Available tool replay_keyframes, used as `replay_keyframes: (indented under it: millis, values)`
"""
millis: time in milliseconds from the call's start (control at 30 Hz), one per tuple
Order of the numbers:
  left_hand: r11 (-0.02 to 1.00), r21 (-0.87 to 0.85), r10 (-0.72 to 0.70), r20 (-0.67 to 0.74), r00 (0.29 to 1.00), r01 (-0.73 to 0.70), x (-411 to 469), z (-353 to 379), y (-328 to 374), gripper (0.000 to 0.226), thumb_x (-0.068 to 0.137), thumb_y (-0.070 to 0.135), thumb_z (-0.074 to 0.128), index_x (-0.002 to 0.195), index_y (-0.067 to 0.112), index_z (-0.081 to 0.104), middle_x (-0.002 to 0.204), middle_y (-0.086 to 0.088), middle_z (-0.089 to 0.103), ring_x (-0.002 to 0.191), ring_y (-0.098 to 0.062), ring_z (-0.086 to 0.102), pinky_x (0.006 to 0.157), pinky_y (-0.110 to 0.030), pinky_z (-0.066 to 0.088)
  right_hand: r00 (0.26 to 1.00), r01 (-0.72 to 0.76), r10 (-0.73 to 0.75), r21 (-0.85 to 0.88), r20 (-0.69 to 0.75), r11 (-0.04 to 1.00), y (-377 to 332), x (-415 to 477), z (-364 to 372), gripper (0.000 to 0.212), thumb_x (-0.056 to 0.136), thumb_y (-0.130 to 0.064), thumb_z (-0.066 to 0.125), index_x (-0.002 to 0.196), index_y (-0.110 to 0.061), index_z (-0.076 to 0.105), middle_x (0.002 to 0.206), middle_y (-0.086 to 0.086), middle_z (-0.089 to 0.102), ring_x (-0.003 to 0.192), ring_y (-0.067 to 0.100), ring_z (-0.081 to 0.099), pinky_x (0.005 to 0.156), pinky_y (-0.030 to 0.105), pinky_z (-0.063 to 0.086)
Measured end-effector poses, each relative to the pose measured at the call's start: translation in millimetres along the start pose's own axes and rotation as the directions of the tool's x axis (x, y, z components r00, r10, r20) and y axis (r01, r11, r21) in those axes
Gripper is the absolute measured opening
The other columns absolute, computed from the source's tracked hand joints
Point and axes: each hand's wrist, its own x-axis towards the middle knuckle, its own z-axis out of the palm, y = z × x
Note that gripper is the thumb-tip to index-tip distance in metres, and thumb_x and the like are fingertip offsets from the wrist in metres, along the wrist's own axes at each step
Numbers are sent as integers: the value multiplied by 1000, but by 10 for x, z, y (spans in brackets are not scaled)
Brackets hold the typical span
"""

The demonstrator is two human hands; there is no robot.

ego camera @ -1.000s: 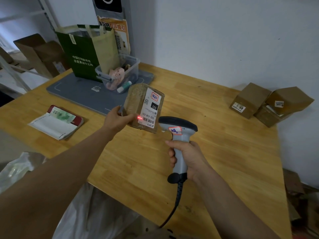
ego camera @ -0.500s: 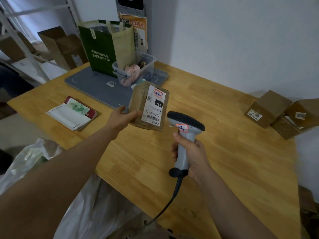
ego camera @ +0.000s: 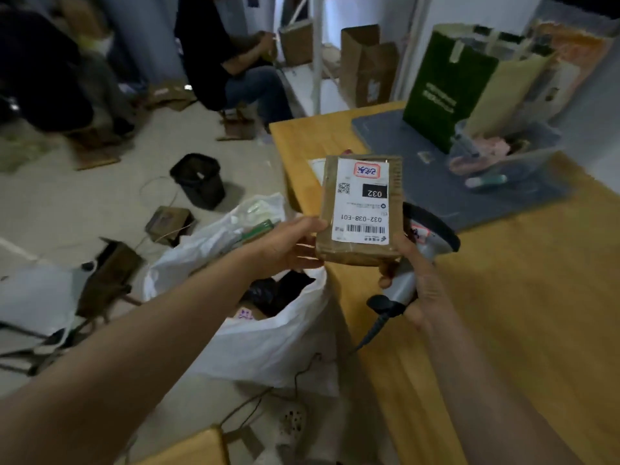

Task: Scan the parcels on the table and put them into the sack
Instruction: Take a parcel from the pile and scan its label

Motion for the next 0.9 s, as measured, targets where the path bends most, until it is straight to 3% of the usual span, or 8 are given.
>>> replay_keyframes:
  millis: [133,233,367,433,500,600,700,900]
  values:
    - [998,-45,22,-204,979,-32,-241,-849,-137,30,92,43,56,105,18,66,99,-5,73,92,-21,68,80,-28,54,1000,-8,8,-218,-3,976,259,230,649,20,71,-19,79,84,-10,67,67,4,69,49,13,57,42,22,44]
    - [953,297,129,-588,798,65,-282,-1596,-295,34,92,41,60,110,14,66,105,-1,65,96,-18,60,80,-27,44,998,52,-60,-472,-3,880,413,427,1085,27,65,-23,86,80,-13,67,79,7,71,58,14,63,49,26,48]
    - [459,735,50,-583,811,500,-91,-2389,-702,48,85,40,67,121,9,60,117,-12,62,102,-27,58,86,-32,47,993,112,-91,-815,73,569,619,718,1528,46,62,-30,89,97,-12,64,95,7,70,85,25,67,72,42,58]
    - [136,791,-27,-599,800,597,72,-2552,-926,58,81,49,67,122,10,52,121,-14,55,111,-30,52,95,-37,41,993,120,-50,-915,109,386,727,846,1685,46,64,-34,87,95,-16,59,93,5,66,86,25,65,77,44,57]
    - [21,768,-26,-640,768,641,256,-2697,-1104,70,82,48,65,132,8,40,129,-16,49,117,-32,49,94,-37,38,990,135,3,-953,141,272,850,963,1782,45,66,-35,86,94,-19,55,93,2,63,85,20,62,75,36,54]
    - [105,735,-60,-667,742,670,471,-2901,-1162,64,90,31,59,140,2,33,124,-11,53,113,-28,54,93,-35,40,984,168,28,-973,174,159,1045,1117,1846,51,63,-38,87,101,-18,58,100,0,63,91,18,60,77,33,51]
    - [338,680,-25,-685,729,650,552,-3205,-1098,9,94,12,44,91,11,52,99,-7,56,92,-26,55,83,-34,42,975,199,80,-977,205,72,1188,1194,1949,70,53,-52,84,111,-20,60,113,0,62,101,20,62,84,40,54]
    - [729,445,-21,-745,667,520,439,-3737,-1097,28,89,15,57,65,0,60,64,-10,54,61,-23,52,51,-28,33,877,412,342,-896,338,-169,1366,1164,2344,71,66,-46,82,126,-27,49,131,-3,46,115,17,49,98,34,44]
